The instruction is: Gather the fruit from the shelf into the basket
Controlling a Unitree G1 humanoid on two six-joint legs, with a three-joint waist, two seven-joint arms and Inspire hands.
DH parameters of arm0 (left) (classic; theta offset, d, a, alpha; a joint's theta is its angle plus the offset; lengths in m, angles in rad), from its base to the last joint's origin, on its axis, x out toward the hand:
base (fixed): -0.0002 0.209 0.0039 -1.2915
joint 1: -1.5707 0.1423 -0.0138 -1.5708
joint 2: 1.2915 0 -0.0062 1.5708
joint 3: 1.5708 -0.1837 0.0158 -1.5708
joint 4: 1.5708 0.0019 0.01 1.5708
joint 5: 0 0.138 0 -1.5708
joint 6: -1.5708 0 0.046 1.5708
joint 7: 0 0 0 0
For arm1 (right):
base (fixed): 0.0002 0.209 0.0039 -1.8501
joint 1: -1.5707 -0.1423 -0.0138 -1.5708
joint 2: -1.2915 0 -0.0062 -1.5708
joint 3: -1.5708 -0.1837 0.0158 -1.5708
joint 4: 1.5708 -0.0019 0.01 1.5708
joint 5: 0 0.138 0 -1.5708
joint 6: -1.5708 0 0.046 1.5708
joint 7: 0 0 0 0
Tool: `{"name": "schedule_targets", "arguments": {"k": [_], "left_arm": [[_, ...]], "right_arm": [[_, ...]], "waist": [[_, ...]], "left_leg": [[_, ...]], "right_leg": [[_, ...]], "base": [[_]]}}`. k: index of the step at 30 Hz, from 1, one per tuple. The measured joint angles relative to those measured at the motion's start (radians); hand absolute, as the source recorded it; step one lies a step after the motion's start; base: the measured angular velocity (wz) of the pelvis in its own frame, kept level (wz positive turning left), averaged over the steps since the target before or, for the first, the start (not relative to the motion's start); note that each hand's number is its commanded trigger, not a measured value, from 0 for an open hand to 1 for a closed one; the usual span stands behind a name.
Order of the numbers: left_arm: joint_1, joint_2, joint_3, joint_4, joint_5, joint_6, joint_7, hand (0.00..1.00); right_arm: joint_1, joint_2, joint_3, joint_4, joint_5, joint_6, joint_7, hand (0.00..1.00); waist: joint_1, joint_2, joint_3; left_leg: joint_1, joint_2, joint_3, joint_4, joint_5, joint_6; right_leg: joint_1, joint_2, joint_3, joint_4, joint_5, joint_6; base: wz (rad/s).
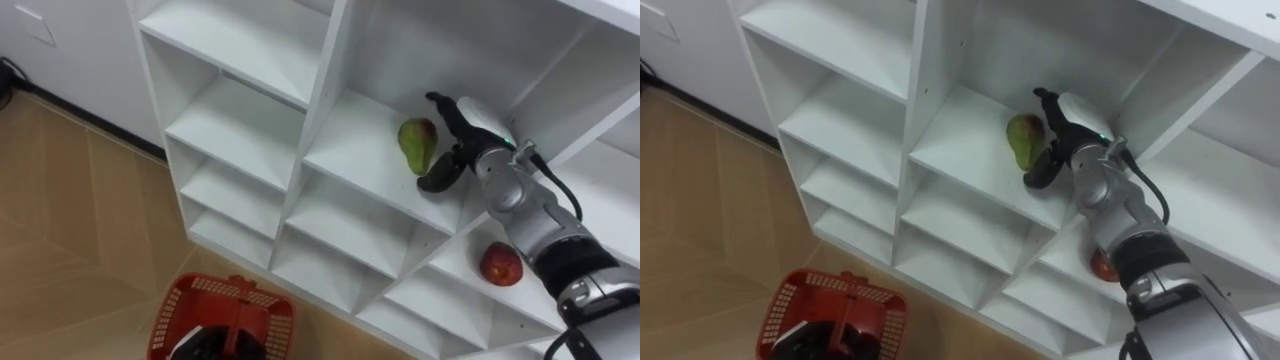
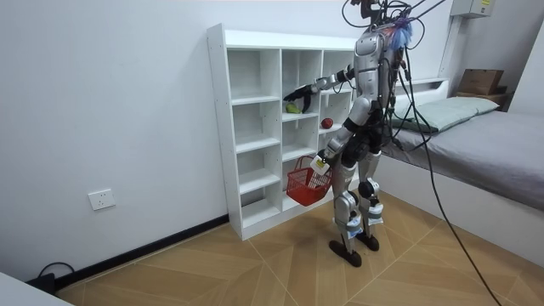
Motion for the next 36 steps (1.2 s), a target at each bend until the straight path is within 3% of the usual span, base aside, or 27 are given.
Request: {"name": "schedule_targets", "arguments": {"k": [12,19,20,21,22,23,24,26,27,28,36], "left_arm": [[-0.035,0.002,-0.027,0.034,0.002,-0.003,0.0,1.0],[-0.052,0.003,-0.052,0.039,0.002,-0.003,0.0,1.0],[-0.054,0.004,-0.057,0.039,0.002,-0.003,0.0,1.0],[-0.055,0.005,-0.061,0.04,0.001,-0.003,0.0,1.0],[-0.058,0.007,-0.068,0.041,0.002,-0.003,0.0,1.0],[-0.06,0.007,-0.071,0.042,0.002,-0.003,0.0,1.0],[-0.06,0.008,-0.074,0.042,0.002,-0.003,0.0,1.0],[-0.063,0.011,-0.082,0.042,0.002,-0.003,0.0,1.0],[-0.064,0.011,-0.085,0.042,0.002,-0.003,0.0,1.0],[-0.066,0.012,-0.087,0.042,0.002,-0.003,0.0,1.0],[-0.07,0.01,-0.088,0.041,0.002,-0.003,0.001,1.0]], "right_arm": [[-0.008,0.0,0.001,-0.002,-0.007,-0.002,-0.003,0.0],[-0.011,-0.006,0.003,-0.034,-0.006,-0.005,-0.005,0.0],[-0.011,-0.006,0.006,-0.035,-0.005,-0.004,-0.003,0.04],[-0.012,-0.006,0.008,-0.035,-0.005,-0.005,-0.002,0.33],[-0.012,-0.006,0.01,-0.037,-0.003,-0.007,0.0,0.54],[-0.012,-0.006,0.012,-0.038,-0.003,-0.01,0.001,0.62],[-0.012,-0.006,0.012,-0.039,-0.003,-0.01,0.002,0.79],[-0.012,-0.006,0.012,-0.043,-0.004,-0.01,0.009,0.95],[-0.012,-0.006,0.013,-0.048,-0.004,-0.009,0.013,1.0],[-0.012,-0.008,0.013,-0.056,-0.004,-0.009,0.019,1.0],[-0.014,-0.024,0.039,-0.063,0.014,-0.005,0.02,1.0]], "waist": [[0.001,0.004,0.0092],[0.002,0.004,0.0103],[0.002,0.005,0.0108],[0.002,0.005,0.0111],[0.002,0.005,0.0112],[0.002,0.006,0.0116],[0.002,0.007,0.0127],[0.0,0.008,0.013],[0.0,0.009,0.0123],[0.0,0.004,0.0089],[0.001,0.005,0.0094]], "left_leg": [[-0.009,0.0,0.001,0.0,0.0,0.0],[-0.042,0.001,0.003,0.011,0.0,0.0],[-0.042,0.001,0.003,0.01,0.0,0.0],[-0.042,0.001,0.003,0.01,0.0,-0.001],[-0.042,0.001,0.003,0.01,0.0,-0.001],[-0.042,0.002,0.003,0.009,0.0,-0.001],[-0.042,0.002,0.003,0.009,0.0,-0.001],[-0.044,0.002,0.002,0.009,0.0,-0.001],[-0.051,0.002,0.002,0.01,0.001,-0.002],[-0.058,0.002,0.002,0.01,0.002,-0.003],[-0.071,0.003,0.004,0.013,0.005,-0.006]], "right_leg": [[-0.011,0.0,0.0,0.001,0.0,0.0],[-0.041,0.009,0.006,0.003,0.003,-0.002],[-0.041,0.009,0.007,0.004,0.003,-0.002],[-0.041,0.009,0.007,0.004,0.003,-0.002],[-0.042,0.009,0.007,0.004,0.003,-0.002],[-0.042,0.009,0.007,0.004,0.003,-0.002],[-0.042,0.009,0.007,0.004,0.003,-0.002],[-0.045,0.009,0.006,0.004,0.003,-0.002],[-0.051,0.009,0.006,0.006,0.003,-0.002],[-0.06,0.009,0.007,0.008,0.004,-0.004],[-0.075,0.011,0.014,0.011,0.007,-0.007]], "base": [[0.0],[-0.01],[0.0],[0.0],[0.0],[0.0],[0.0],[0.0],[-0.03],[-0.04],[-0.01]]}}
